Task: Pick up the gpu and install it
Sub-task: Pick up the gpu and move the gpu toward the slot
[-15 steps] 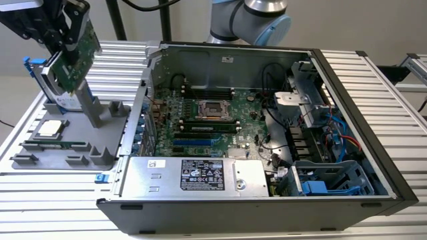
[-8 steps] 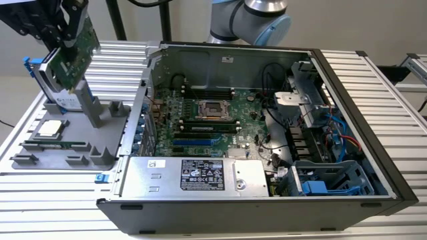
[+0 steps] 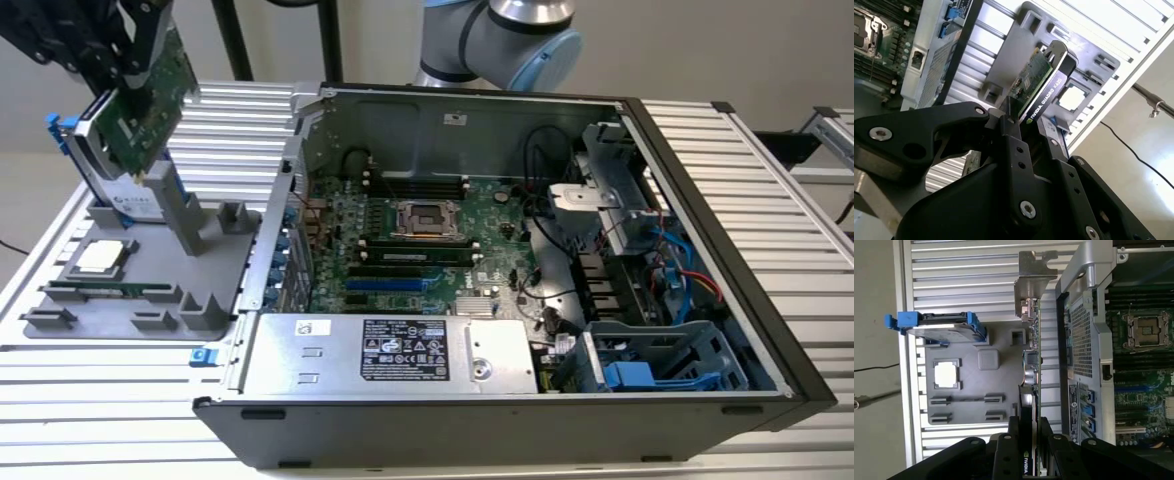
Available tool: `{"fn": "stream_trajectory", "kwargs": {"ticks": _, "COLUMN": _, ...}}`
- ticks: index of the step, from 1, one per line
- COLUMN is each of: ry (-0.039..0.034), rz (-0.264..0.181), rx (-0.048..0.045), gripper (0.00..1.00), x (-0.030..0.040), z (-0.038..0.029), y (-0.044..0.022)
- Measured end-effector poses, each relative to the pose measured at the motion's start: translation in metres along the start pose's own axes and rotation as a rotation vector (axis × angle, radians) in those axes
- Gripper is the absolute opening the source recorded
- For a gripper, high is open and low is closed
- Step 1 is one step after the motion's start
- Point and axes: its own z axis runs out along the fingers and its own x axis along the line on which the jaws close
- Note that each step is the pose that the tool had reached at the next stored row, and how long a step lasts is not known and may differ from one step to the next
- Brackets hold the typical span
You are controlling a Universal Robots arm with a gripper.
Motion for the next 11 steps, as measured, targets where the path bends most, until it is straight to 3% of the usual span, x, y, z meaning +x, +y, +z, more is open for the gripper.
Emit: {"fn": "stream_trajectory", "kwargs": {"ticks": 11, "ry": 0.0000, "rz": 0.000, "rx": 0.0000, "gripper": 0.00, "x": -0.0001, "z": -0.0037, "y": 0.0002}}
